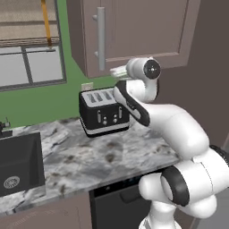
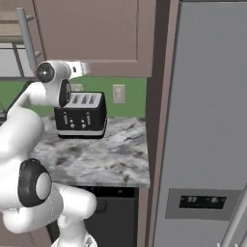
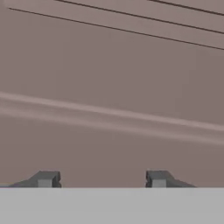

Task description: Pick the candle and candle from the dining table and place them in the open cabinet. Close the cabinet after placing the objects.

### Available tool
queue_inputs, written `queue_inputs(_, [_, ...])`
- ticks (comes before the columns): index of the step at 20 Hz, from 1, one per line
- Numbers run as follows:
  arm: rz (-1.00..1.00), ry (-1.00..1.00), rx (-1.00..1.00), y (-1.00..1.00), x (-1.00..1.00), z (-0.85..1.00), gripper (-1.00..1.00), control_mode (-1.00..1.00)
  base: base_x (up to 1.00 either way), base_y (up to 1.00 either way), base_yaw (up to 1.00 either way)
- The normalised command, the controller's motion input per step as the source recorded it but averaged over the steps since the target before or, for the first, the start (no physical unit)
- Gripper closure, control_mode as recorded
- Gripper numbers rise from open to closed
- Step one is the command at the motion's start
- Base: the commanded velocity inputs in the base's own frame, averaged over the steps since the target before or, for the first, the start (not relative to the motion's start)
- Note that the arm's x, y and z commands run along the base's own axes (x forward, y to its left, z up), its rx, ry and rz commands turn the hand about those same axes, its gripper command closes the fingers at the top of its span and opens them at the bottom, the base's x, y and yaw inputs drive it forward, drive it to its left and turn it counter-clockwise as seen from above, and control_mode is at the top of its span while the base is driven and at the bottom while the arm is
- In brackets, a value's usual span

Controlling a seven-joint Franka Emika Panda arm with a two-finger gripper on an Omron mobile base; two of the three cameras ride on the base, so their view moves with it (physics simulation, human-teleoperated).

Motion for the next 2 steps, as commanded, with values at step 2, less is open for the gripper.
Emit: queue_inputs(2, [-0.09,0.14,-0.01,0.0,0.34,0.0,-1.0,-1.0,0.0,0.0,0.0])
